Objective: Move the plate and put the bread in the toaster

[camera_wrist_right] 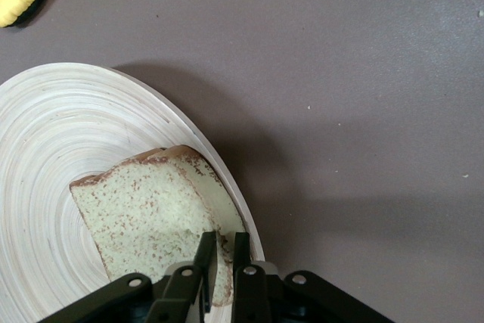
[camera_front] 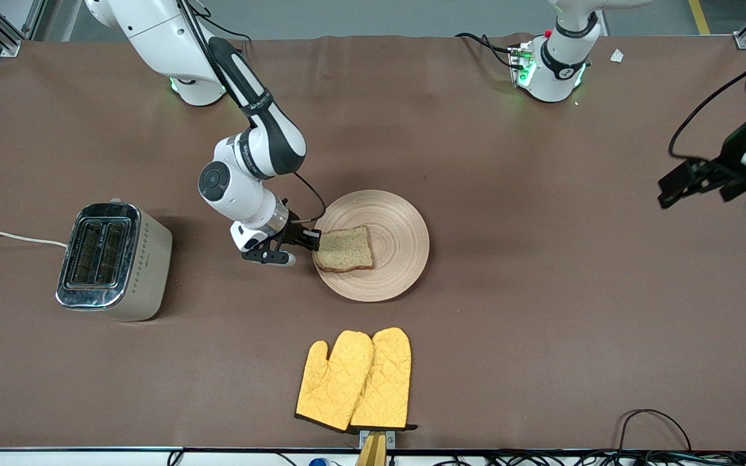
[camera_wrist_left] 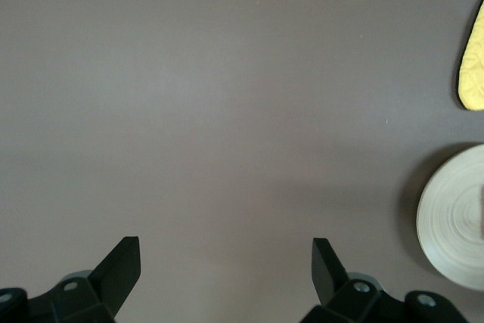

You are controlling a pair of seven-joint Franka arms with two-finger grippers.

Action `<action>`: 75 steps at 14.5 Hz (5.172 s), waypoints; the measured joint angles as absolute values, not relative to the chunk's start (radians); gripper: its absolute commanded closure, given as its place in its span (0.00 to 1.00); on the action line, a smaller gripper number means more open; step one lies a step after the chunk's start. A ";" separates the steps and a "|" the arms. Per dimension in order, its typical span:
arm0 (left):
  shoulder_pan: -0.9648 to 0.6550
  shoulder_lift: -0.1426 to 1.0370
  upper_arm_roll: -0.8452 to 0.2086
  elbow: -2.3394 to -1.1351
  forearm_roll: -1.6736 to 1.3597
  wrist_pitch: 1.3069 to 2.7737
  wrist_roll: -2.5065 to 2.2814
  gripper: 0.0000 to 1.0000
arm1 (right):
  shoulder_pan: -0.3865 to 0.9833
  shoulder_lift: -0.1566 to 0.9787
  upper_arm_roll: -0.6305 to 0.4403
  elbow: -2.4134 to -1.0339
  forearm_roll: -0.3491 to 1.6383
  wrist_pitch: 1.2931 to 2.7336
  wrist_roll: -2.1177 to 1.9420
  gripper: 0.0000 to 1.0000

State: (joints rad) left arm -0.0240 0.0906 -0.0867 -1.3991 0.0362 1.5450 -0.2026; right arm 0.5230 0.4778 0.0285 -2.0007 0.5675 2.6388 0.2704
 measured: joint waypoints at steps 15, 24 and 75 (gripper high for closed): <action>-0.033 0.041 -0.093 -1.428 0.005 1.441 -0.156 0.00 | 0.566 0.506 0.029 -1.976 0.570 2.639 0.296 0.47; -0.029 0.038 -0.091 -1.426 0.005 1.441 -0.154 0.00 | 0.574 0.541 0.026 -1.950 0.570 2.639 0.301 0.71; -0.027 0.039 -0.089 -1.427 0.005 1.441 -0.154 0.00 | 0.465 0.348 -0.194 -1.705 -0.982 1.556 0.654 1.00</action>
State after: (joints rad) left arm -0.0271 0.0387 -0.0891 -1.4268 0.0051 1.4412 -0.1542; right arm 0.4651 0.3478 -0.1938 -1.7047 -0.9821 1.5555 0.6541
